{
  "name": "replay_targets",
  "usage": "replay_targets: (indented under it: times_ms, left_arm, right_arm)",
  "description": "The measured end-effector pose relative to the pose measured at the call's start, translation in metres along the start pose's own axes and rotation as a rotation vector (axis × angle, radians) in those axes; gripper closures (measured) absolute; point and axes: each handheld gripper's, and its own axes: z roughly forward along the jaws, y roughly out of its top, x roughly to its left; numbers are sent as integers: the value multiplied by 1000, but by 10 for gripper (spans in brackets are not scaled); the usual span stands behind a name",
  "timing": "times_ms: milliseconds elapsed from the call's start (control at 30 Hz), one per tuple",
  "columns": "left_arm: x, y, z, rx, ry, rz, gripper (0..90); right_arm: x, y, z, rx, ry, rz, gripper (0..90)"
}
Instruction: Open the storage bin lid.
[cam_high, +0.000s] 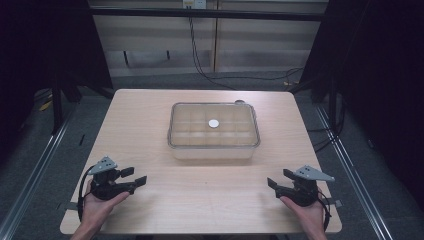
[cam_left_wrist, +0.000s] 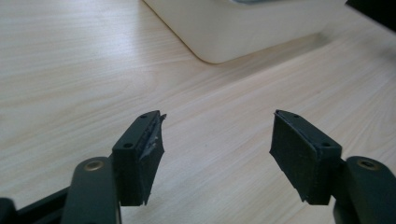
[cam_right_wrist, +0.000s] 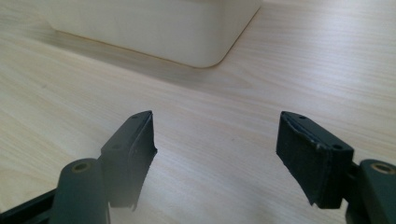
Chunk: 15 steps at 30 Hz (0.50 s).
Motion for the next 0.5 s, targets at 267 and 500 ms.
replay_targets:
  times_ms: [267,500]
  left_arm:
    - [1,0,2,13,54,6,359]
    - [-4,4,9,37,6,42,323]
  right_arm:
    - [5,3,-3,7,71,-1,334]
    - [8,16,-1,17,74,-12,366]
